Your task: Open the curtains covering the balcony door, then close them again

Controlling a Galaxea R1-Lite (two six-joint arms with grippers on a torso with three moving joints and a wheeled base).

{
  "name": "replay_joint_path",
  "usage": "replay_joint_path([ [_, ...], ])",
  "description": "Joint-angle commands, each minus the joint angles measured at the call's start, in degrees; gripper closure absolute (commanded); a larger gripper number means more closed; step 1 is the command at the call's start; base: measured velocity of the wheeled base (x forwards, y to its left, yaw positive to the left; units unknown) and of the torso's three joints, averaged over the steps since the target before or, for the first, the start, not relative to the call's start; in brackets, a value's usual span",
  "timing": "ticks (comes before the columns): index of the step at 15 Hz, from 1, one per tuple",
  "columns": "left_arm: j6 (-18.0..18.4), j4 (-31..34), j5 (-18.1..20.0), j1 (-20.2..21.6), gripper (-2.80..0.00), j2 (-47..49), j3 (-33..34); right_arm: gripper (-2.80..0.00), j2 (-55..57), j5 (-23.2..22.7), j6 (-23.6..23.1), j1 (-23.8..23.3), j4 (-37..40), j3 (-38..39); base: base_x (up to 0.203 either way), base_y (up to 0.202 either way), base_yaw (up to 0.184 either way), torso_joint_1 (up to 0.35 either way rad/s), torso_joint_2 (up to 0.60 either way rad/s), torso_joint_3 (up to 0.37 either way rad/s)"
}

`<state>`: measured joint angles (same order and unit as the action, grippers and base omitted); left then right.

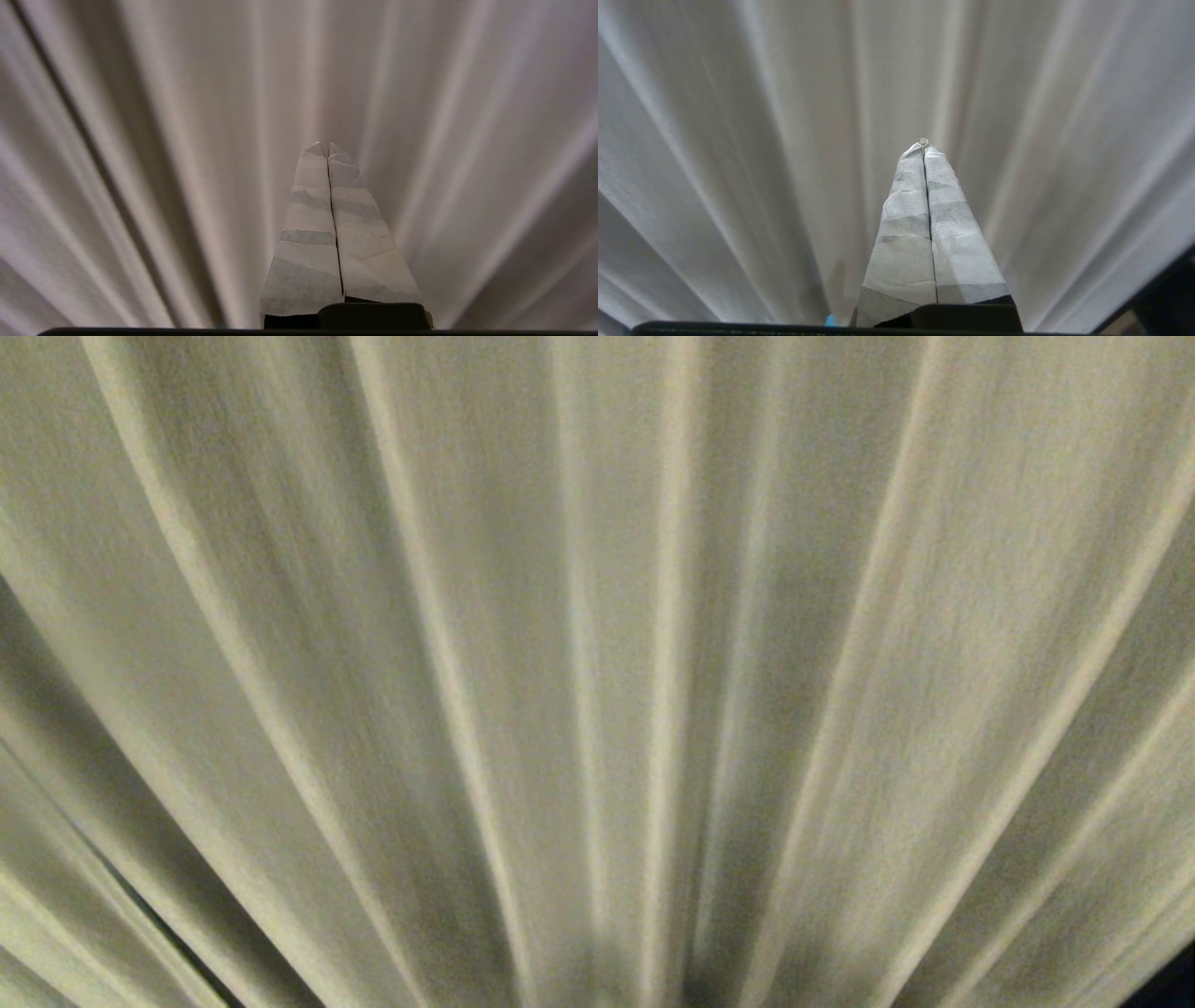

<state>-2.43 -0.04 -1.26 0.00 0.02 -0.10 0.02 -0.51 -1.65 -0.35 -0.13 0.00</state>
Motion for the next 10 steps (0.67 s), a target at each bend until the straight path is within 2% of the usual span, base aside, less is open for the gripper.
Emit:
replay_joint_path([
  [1,-0.04,-0.05,-0.06,0.00,0.00,-0.02,0.01,0.00,-0.02,-0.02,-0.02,0.00,-0.04,0.00,0.000,0.198,0.000,0.017,0.00,0.002],
  [10,-0.04,-0.05,-0.06,0.00,0.00,-0.02,0.01,0.00,-0.02,-0.02,-0.02,0.00,-0.04,0.00,0.000,0.189,-0.001,0.003,0.00,0.002],
])
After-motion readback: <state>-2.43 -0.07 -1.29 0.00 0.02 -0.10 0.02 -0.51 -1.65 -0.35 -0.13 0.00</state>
